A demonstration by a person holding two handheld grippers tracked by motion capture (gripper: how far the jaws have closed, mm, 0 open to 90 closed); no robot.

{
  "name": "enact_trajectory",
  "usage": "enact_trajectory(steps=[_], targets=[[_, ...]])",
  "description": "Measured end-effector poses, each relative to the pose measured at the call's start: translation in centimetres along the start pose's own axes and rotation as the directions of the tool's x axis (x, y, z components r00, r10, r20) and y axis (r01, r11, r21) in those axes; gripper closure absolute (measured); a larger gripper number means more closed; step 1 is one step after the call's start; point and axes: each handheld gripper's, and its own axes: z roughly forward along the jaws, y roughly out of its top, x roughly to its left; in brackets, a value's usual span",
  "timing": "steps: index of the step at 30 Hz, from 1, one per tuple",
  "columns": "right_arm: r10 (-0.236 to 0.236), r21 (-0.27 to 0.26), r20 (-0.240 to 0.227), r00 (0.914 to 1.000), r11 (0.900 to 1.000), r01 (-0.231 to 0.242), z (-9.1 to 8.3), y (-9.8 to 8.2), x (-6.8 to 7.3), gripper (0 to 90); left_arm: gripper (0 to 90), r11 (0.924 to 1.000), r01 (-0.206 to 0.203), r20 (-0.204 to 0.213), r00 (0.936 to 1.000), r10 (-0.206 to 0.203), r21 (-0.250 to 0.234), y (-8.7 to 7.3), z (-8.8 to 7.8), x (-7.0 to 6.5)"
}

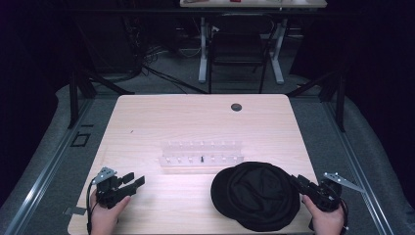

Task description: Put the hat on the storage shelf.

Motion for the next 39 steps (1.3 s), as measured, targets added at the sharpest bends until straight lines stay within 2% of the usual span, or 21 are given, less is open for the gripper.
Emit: enact_trajectory(steps=[1, 3, 5, 6, 7, 8, 12, 15, 19, 22, 27, 28, 31, 33, 36, 39], targets=[[0.003, -0.001, 0.008, 1.0000, 1.000, -0.003, 0.1, 0.0, 0.2, 61.2, 46.1, 1.0000, 0.001, -0.001, 1.0000, -0.001, -0.001, 0.0, 0.0, 0.0], [-0.026, 0.019, 0.036, 0.9990, 0.999, 0.025, 0.3, -0.1, 0.5, 60.8, 46.1, 1.0000, 0.002, -0.002, 1.0000, -0.002, -0.004, 0.0, 0.0, 0.0], [-0.052, 0.064, 0.059, 0.9969, 0.997, 0.048, 0.4, -0.1, 0.8, 60.8, 46.1, 1.0000, -0.002, -0.005, 1.0000, 0.002, -0.008, 0.1, 0.0, -0.1], [-0.052, 0.064, 0.059, 0.9969, 0.997, 0.048, 0.4, -0.1, 0.8, 60.8, 46.2, 1.0000, -0.002, -0.005, 1.0000, 0.002, -0.008, 0.1, 0.0, -0.1], [-0.077, 0.099, 0.084, 0.9935, 0.993, 0.069, 0.4, 0.0, 1.0, 60.9, 46.2, 0.9999, -0.008, -0.010, 0.9999, 0.008, -0.009, 0.1, 0.0, -0.1], [-0.087, 0.108, 0.089, 0.9922, 0.991, 0.077, 0.4, 0.1, 1.1, 60.9, 46.3, 0.9998, -0.018, -0.014, 0.9998, 0.018, -0.005, 0.1, 0.0, -0.1], [-0.084, 0.116, 0.081, 0.9932, 0.990, 0.075, 0.1, 0.5, 1.5, 61.5, 46.3, 0.9997, -0.022, -0.014, 0.9997, 0.022, -0.011, 0.1, -0.1, -0.2], [-0.103, 0.140, 0.083, 0.9912, 0.986, 0.091, 0.0, 1.0, 1.7, 62.7, 46.4, 0.9994, -0.034, -0.020, 0.9992, 0.034, -0.007, 0.1, -0.2, -0.3], [-0.082, 0.156, 0.067, 0.9944, 0.985, 0.071, -0.1, 1.6, 1.7, 62.2, 46.2, 0.9993, -0.036, -0.025, 0.9990, 0.036, -0.012, 0.1, -0.4, -0.4], [-0.131, 0.193, 0.087, 0.9876, 0.975, 0.112, -0.4, 2.2, 1.9, 61.3, 46.2, 0.9991, -0.040, -0.033, 0.9987, 0.039, -0.014, 0.0, -0.4, -0.5], [-0.171, 0.238, 0.078, 0.9822, 0.960, 0.148, -0.7, 3.3, 2.3, 62.6, 46.1, 0.9979, -0.062, -0.053, 0.9968, 0.060, -0.021, 0.1, -0.5, -0.7], [-0.173, 0.261, 0.075, 0.9821, 0.954, 0.148, -0.8, 3.6, 2.4, 63.9, 46.1, 0.9978, -0.063, -0.055, 0.9966, 0.061, -0.024, 0.1, -0.6, -0.8], [-0.169, 0.290, 0.059, 0.9839, 0.946, 0.145, -0.7, 4.0, 2.8, 66.0, 46.2, 0.9979, -0.063, -0.056, 0.9965, 0.061, -0.018, 0.1, -0.6, -0.8], [-0.179, 0.315, 0.068, 0.9814, 0.937, 0.149, -0.8, 4.3, 3.1, 67.9, 46.2, 0.9980, -0.061, -0.062, 0.9963, 0.060, -0.017, 0.1, -0.6, -0.7], [-0.166, 0.329, 0.075, 0.9832, 0.935, 0.133, -0.8, 4.6, 3.3, 70.6, 46.9, 0.9992, -0.041, -0.058, 0.9975, 0.040, -0.005, 0.0, -0.8, -0.6], [-0.168, 0.360, 0.091, 0.9816, 0.925, 0.125, -0.7, 5.0, 3.3, 71.0, 47.1, 0.9991, -0.040, -0.065, 0.9971, 0.039, -0.010, 0.1, -0.9, -0.6]])
